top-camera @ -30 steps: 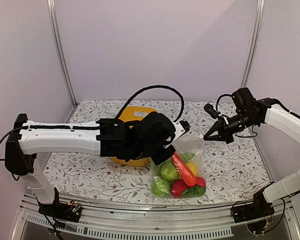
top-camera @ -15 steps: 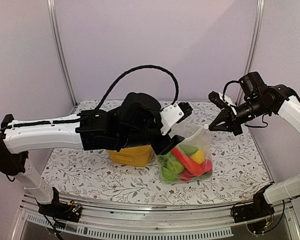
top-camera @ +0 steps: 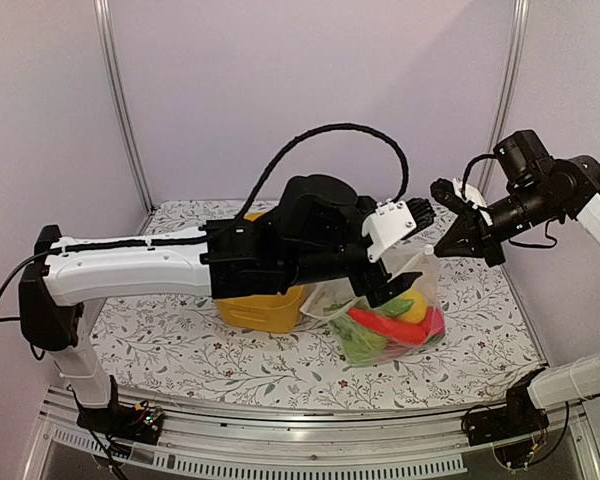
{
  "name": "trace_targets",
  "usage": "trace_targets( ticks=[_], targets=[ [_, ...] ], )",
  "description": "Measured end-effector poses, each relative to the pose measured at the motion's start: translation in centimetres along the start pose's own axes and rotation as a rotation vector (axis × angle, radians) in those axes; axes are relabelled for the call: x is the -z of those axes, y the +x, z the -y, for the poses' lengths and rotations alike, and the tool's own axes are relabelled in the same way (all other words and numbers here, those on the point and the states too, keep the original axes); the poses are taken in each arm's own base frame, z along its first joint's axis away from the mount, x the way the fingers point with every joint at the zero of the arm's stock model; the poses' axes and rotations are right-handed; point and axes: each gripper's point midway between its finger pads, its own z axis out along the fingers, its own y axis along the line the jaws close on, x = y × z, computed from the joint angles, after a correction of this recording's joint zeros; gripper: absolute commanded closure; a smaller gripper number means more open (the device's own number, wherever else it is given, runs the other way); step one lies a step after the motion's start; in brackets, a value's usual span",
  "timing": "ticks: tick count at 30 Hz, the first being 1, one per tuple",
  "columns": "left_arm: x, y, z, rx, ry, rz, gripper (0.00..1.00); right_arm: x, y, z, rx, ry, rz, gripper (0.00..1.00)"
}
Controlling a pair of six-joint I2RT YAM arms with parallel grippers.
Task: Place the food in the zip-top bag and seal the zipper
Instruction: Adjust the zipper food storage bag at the center of the board.
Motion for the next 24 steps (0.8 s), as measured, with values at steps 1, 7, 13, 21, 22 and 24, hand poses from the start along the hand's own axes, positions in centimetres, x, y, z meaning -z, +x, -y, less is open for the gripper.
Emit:
trace_targets(
  ticks=[1, 7, 13, 21, 22, 24],
  targets=[
    [-0.4, -0.4, 0.0, -0.015, -0.001, 0.010, 0.01, 0.2, -0.2, 0.0, 0.009, 0.002, 0.001, 1.00],
    [-3.0, -0.7, 1.1, -0.043, 0.040, 0.022, 0.18, 0.8, -0.2, -0.5, 0.022, 0.000, -0.002, 1.00],
    [-3.8, 0.9, 1.5, -0.007, 0.102, 0.005, 0.40, 1.4, -0.1, -1.2, 0.040, -0.001, -0.004, 1.00],
    [-4.7, 5.5, 0.7, 0.063, 0.190, -0.053, 0.58, 2.0, 0.0, -1.9, 0.054, -0.004, -0.005, 1.00],
    [-4.7, 6.5, 0.5, 0.074, 0.197, -0.068, 0.59, 2.0, 0.0, -2.0, 0.055, -0.004, -0.005, 1.00],
    [-4.8, 7.9, 0.0, 0.096, 0.206, -0.090, 0.58, 2.1, -0.1, -2.0, 0.055, -0.006, -0.004, 1.00]
  ],
)
